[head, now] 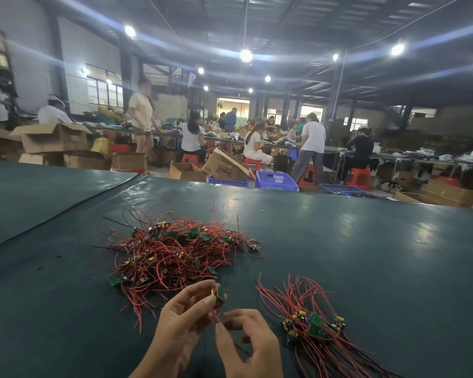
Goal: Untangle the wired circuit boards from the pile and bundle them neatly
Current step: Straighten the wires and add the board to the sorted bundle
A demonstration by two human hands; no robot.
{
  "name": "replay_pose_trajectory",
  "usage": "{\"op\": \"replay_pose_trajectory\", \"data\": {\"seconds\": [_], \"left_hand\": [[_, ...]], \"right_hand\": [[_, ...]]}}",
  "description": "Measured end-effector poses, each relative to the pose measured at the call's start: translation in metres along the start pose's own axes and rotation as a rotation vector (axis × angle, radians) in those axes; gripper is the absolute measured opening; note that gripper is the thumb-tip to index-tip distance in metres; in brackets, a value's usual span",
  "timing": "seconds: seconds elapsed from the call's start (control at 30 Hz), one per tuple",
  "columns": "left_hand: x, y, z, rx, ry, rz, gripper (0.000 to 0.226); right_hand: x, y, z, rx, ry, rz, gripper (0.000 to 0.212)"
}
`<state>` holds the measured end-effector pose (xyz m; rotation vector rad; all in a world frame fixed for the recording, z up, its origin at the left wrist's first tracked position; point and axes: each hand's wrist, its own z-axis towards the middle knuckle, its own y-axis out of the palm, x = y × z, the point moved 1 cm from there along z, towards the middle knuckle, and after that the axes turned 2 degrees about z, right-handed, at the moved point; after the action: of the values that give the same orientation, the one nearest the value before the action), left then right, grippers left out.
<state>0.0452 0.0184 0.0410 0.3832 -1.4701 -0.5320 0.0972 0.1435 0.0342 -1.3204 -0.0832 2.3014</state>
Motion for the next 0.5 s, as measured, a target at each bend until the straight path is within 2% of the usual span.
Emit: {"op": "replay_pose_trajectory", "data": {"seconds": [0.1, 0.3, 0.4, 0.5], "left_hand": [[0.002, 0.003, 0.000, -0.012, -0.032, -0.071, 0.022], [0.010, 0.008, -0.001, 0.020, -0.066, -0.319, 0.026], [0.013, 0.006, -0.003, 0.035, -0.086, -0.385, 0.019], [0.011, 0.007, -0.004, 0.023, -0.119, -0.382, 0.023]], "right_hand": [[0.000, 0.001, -0.001, 0.023, 0.108, 0.107, 0.003], [-0.001, -0.001, -0.001, 0.060, 0.210, 0.149, 0.024], [-0.001, 0.001, -0.001, 0.066, 0.266, 0.212, 0.039], [0.000, 0.002, 0.000, 0.070, 0.313, 0.249, 0.036]]}}
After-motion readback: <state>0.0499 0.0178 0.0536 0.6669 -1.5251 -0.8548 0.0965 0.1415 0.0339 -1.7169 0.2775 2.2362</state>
